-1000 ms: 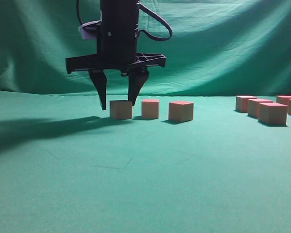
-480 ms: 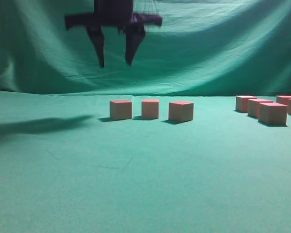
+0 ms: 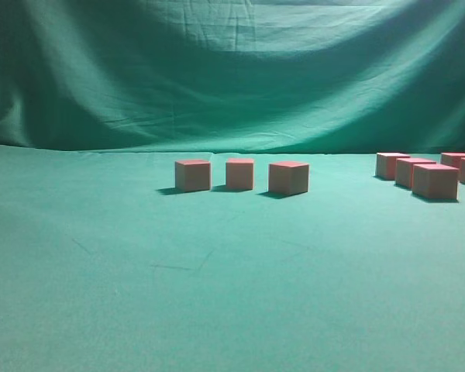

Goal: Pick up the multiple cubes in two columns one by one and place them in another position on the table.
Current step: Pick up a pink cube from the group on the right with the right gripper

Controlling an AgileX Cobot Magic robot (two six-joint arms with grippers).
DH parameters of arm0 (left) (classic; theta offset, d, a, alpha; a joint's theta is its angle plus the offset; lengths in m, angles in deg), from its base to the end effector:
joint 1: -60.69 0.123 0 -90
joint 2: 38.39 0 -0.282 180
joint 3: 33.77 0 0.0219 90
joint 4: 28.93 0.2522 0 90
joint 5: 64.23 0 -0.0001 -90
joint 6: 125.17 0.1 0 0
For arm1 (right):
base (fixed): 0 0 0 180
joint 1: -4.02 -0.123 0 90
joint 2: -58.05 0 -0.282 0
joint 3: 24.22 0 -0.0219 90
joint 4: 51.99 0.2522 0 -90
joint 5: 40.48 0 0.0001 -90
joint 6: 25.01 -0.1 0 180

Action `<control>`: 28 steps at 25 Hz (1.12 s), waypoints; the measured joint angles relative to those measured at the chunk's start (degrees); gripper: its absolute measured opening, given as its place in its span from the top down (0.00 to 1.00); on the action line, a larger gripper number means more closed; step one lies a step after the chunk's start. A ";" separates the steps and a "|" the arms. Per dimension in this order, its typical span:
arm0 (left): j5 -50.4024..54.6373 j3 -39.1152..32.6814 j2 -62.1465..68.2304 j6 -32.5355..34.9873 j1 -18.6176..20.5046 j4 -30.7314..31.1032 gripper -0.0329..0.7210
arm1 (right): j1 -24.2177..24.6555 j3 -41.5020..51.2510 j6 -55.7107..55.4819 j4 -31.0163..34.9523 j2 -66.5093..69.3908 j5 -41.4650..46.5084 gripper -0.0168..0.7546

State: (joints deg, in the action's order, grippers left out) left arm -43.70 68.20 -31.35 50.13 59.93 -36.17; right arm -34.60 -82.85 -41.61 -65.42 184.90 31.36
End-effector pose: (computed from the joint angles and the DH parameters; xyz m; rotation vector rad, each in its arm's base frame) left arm 0.0657 -0.0053 0.1743 -0.1414 1.8390 -0.1902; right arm 0.3719 0.2688 0.3883 -0.4513 2.3698 0.1386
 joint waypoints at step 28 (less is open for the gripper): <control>0.00 0.00 0.00 0.00 0.00 0.00 0.96 | 33.55 81.76 -2.89 3.34 -34.58 -18.40 0.50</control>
State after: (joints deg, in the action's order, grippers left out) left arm -43.70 68.20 -31.35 50.13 59.93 -36.17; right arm -1.04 -1.09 -44.50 -62.09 150.32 12.96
